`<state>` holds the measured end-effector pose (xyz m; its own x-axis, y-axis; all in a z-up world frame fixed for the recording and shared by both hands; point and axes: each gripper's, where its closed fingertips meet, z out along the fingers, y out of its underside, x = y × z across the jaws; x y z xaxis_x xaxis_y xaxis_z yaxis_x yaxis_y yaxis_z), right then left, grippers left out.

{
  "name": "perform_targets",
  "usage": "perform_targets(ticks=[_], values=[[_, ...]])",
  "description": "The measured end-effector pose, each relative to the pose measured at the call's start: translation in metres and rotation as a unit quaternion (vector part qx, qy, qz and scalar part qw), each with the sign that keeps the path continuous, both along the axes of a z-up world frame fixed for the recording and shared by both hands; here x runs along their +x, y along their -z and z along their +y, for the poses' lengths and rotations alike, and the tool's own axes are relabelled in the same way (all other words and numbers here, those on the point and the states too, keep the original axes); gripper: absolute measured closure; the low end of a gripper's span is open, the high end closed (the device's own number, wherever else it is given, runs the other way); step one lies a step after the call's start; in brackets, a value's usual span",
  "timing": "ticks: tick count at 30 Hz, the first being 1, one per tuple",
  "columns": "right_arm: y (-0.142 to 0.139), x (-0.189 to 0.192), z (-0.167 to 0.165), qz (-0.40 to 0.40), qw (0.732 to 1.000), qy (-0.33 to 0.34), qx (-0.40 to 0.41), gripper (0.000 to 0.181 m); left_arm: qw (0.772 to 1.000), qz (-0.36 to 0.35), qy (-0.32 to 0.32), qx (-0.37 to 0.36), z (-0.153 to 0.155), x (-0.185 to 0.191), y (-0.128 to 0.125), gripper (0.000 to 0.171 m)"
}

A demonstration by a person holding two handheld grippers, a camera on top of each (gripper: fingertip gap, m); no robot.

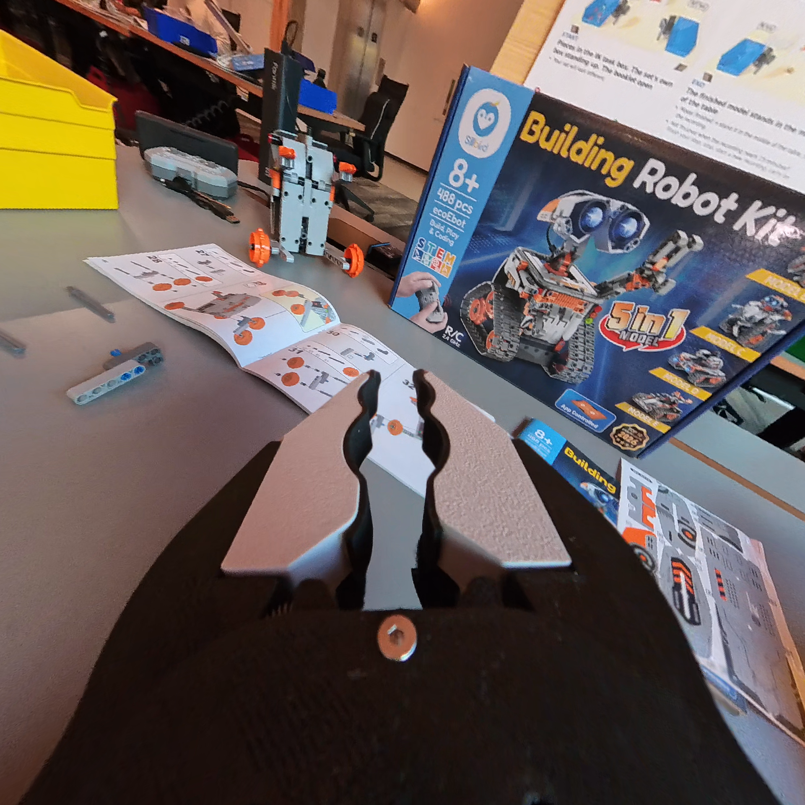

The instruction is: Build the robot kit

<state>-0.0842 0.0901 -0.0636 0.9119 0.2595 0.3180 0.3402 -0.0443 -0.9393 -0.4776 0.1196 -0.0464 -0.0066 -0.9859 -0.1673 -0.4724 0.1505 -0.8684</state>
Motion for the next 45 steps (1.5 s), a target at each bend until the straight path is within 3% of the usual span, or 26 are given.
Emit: perform_targets(ticks=[6,11,17,25,31,38,45], values=[[0.001,0.010,-0.001,0.000,0.999,0.037,-0.003,0.169,1.000,0.003,0.023,-0.015,0.001,-0.021,0.002,0.096],[0.000,0.014,-0.004,-0.003,0.998,0.058,0.001,0.169,0.992,0.106,0.054,-0.038,-0.008,-0.041,0.042,0.108],[-0.003,0.018,-0.007,0.005,0.997,0.072,0.007,0.170,0.978,0.182,0.094,-0.028,-0.030,-0.030,0.065,0.134],[-0.002,0.018,-0.008,0.009,0.997,0.072,0.004,0.170,0.953,0.284,0.102,-0.031,-0.030,-0.035,0.103,0.142],[0.002,0.017,-0.006,0.003,0.998,0.070,-0.004,0.170,0.954,0.290,0.066,-0.016,-0.025,-0.046,0.101,0.146],[0.004,0.018,-0.006,-0.008,0.997,0.075,-0.009,0.170,0.961,0.276,0.020,-0.006,-0.019,-0.056,0.081,0.149],[-0.001,0.017,-0.009,-0.009,0.997,0.072,0.000,0.170,0.965,0.249,-0.068,-0.037,-0.008,-0.068,0.063,0.139]])
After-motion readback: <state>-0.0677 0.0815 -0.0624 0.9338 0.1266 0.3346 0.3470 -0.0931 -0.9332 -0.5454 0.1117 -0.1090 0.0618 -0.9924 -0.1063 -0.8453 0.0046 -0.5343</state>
